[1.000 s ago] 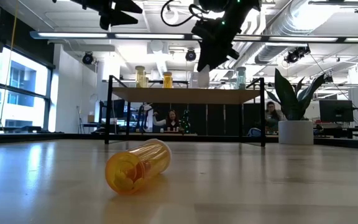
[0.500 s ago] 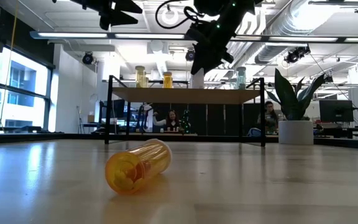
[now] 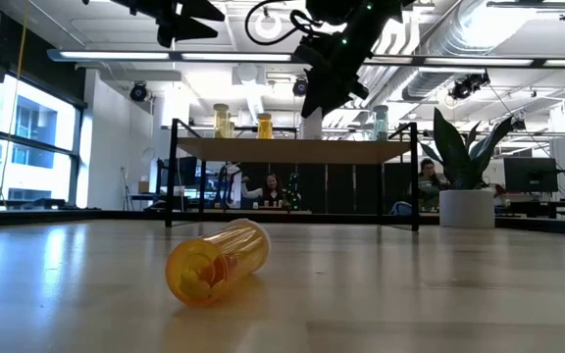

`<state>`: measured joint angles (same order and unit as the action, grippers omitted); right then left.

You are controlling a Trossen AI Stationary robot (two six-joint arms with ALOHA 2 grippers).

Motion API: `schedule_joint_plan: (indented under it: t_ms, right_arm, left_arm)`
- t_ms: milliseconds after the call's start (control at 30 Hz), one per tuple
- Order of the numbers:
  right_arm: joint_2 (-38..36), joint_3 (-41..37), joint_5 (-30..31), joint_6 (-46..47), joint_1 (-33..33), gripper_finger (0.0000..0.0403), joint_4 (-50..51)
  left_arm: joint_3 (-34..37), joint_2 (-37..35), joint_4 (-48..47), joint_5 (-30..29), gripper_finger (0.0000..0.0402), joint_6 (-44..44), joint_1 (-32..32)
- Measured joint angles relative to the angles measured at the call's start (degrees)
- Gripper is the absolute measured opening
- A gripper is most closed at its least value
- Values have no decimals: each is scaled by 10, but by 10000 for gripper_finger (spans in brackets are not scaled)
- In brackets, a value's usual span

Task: Pick and place medicine bottles onto shelf by color
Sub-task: Put the white pill bottle on the shelf and align it to the other white pill bottle, then adjust the blue pill bottle on the shelf

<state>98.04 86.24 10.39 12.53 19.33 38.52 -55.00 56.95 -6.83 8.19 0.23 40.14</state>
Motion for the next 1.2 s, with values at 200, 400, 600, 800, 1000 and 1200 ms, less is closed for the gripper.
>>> schedule_joint_plan:
  t_ms: [200,400,600,800,1000,1200]
  right_arm:
    - [0,0,1,0,0,161,-1]
    - [2,-2,1,-2,0,200,-7]
    - [2,-2,1,-1,0,204,-10]
    - [1,28,2,-7,0,204,-1]
    - [1,65,2,-18,2,204,15]
    - [1,114,14,-24,2,204,56]
  left_arm:
    - [0,0,0,0,255,0,0]
    - [0,0,0,0,255,0,0]
    - [0,0,0,0,255,0,0]
    - [0,0,0,0,255,0,0]
    - [0,0,-1,0,255,0,0]
    - [0,0,-11,0,255,0,0]
